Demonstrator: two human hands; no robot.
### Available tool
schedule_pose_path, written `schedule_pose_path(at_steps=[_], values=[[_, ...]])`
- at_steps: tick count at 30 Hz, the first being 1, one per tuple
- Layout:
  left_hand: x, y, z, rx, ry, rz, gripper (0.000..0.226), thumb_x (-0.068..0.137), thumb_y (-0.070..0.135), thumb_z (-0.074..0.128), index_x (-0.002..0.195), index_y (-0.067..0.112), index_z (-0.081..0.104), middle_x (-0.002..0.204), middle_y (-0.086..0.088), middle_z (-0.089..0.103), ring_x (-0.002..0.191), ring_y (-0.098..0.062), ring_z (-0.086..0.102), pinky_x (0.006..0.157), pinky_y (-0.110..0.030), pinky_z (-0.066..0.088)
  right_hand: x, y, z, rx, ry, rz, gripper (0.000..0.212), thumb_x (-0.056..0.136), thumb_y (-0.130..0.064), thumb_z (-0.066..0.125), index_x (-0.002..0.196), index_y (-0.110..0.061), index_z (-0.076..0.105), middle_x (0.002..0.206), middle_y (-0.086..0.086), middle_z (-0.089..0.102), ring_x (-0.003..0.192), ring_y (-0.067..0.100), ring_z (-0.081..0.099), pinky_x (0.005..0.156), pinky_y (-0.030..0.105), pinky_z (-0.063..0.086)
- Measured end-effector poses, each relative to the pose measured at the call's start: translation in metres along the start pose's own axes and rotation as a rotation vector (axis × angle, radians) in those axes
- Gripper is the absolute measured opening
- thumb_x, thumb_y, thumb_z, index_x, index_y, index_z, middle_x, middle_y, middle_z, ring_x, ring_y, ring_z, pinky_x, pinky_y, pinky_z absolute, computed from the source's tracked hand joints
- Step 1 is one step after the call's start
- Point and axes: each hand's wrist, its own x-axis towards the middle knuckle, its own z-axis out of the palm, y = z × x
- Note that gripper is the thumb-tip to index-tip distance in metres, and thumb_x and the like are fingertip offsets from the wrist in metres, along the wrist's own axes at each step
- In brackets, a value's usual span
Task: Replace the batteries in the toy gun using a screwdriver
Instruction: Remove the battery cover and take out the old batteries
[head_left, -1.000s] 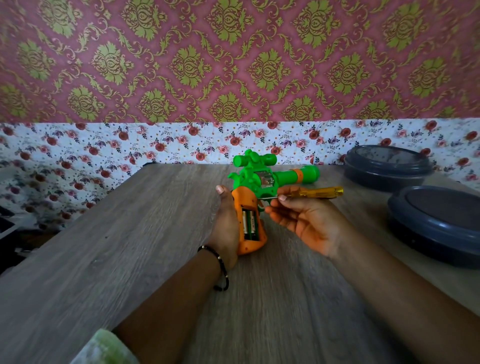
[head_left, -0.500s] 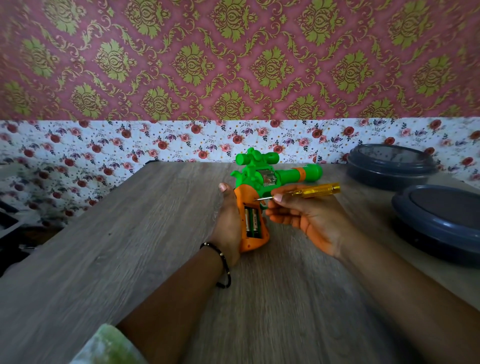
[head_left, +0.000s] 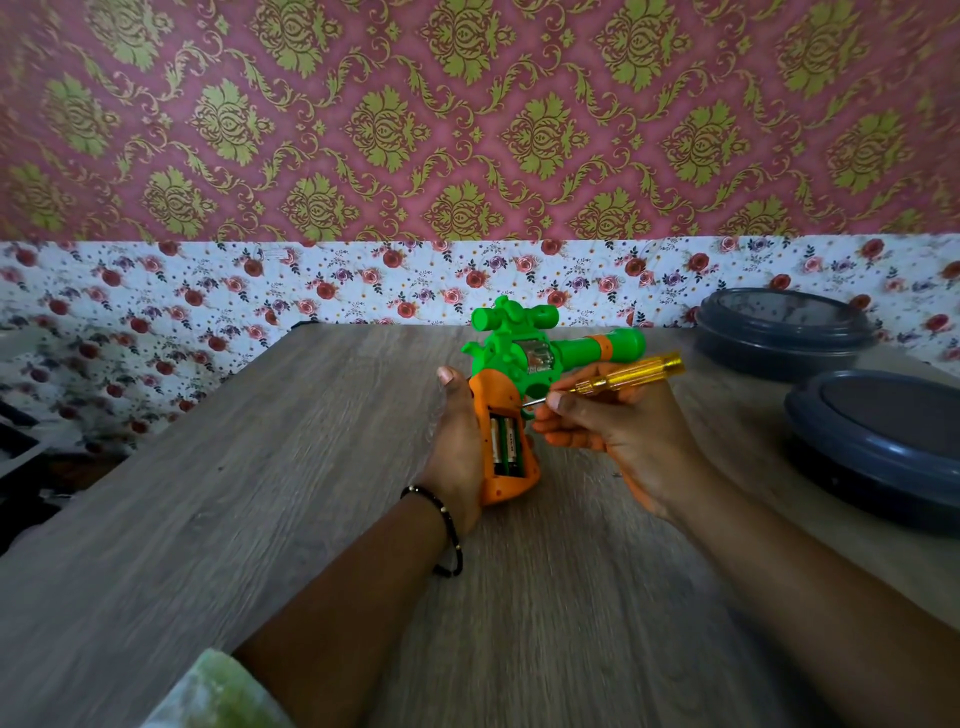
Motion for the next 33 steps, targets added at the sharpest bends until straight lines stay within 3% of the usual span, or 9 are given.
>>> schedule_pose_path(at_steps=[4,7,9,12,15,20,25,28,33], values=[[-0.006,0.004,0.005,-0.002,-0.025,-0.001,0.088,0.09,0.072,0.003,0.145,0.016,0.045,0.133,-0.017,0.06,0.117,-0.025,0.06,0.101,-0.045,0.043,0.0,0.003,0.004,-0.082,0.01,-0.039,0.016,0.082,0.007,0.061,0.074,-0.007,0.06,0.071,0.015,0.068,0.064,0.018,0.069,0.061,0.03,0.059],[-0.007,0.004,0.007,-0.031,-0.029,0.013,0.086,0.092,0.069,0.002,0.142,0.015,0.048,0.121,-0.011,0.067,0.103,-0.013,0.062,0.091,-0.04,0.046,0.0,0.006,0.008,-0.16,0.015,-0.093,0.018,0.081,0.007,0.063,0.071,-0.008,0.061,0.071,0.016,0.067,0.062,0.017,0.068,0.058,0.029,0.059],[-0.007,0.005,0.007,-0.032,-0.01,0.008,0.087,0.092,0.07,0.002,0.138,0.015,0.051,0.104,-0.007,0.07,0.09,-0.016,0.065,0.082,-0.036,0.049,0.001,0.01,0.007,-0.211,0.031,-0.121,0.02,0.079,0.006,0.065,0.069,-0.012,0.062,0.07,0.015,0.067,0.064,0.022,0.068,0.06,0.035,0.059],[-0.008,0.005,0.007,-0.011,0.025,0.011,0.083,0.092,0.07,0.002,0.115,0.018,0.063,0.099,-0.007,0.07,0.089,-0.019,0.065,0.087,-0.036,0.047,0.002,0.016,0.006,-0.338,0.079,-0.201,0.019,0.075,-0.01,0.073,0.066,-0.025,0.066,0.07,0.012,0.069,0.069,0.029,0.068,0.064,0.046,0.058],[-0.009,0.006,0.007,0.0,0.046,-0.001,0.079,0.092,0.07,0.003,0.098,0.021,0.065,0.098,-0.008,0.07,0.089,-0.021,0.065,0.086,-0.033,0.048,0.002,0.02,0.007,-0.452,0.095,-0.281,0.007,0.071,-0.027,0.069,0.067,-0.03,0.064,0.068,0.005,0.068,0.068,0.024,0.068,0.064,0.051,0.056],[-0.009,0.005,0.007,0.002,0.058,-0.013,0.071,0.098,0.063,0.011,0.102,0.016,0.064,0.089,-0.011,0.067,0.075,-0.021,0.062,0.075,-0.029,0.048,-0.001,0.022,0.012,-0.551,0.153,-0.366,0.008,0.074,-0.031,0.068,0.068,-0.027,0.063,0.066,-0.003,0.068,0.064,0.013,0.066,0.062,0.046,0.055],[-0.009,0.003,0.008,0.057,0.103,0.021,0.049,0.103,0.047,0.03,0.136,0.016,0.051,0.121,-0.022,0.065,0.081,-0.025,0.066,0.074,-0.035,0.053,-0.002,0.022,0.017,-0.64,0.185,-0.413,0.012,0.075,-0.03,0.065,0.07,-0.019,0.065,0.063,0.001,0.069,0.06,0.014,0.066,0.06,0.037,0.054],[-0.009,0.003,0.007,0.079,0.138,0.057,0.04,0.104,0.038,0.033,0.135,0.018,0.05,0.113,-0.02,0.064,0.074,-0.023,0.066,0.069,-0.034,0.053,-0.002,0.022,0.019,-0.698,0.206,-0.429,0.019,0.074,-0.031,0.064,0.068,-0.013,0.064,0.06,0.004,0.068,0.057,0.018,0.064,0.056,0.032,0.049],[-0.011,0.004,0.009,0.107,0.168,0.057,0.035,0.104,0.034,0.035,0.126,0.016,0.055,0.112,-0.024,0.063,0.086,-0.028,0.062,0.068,-0.033,0.052,-0.004,0.021,0.024,-0.796,0.227,-0.485,0.021,0.076,-0.032,0.063,0.069,-0.011,0.065,0.057,0.006,0.067,0.054,0.022,0.064,0.052,0.033,0.047]])
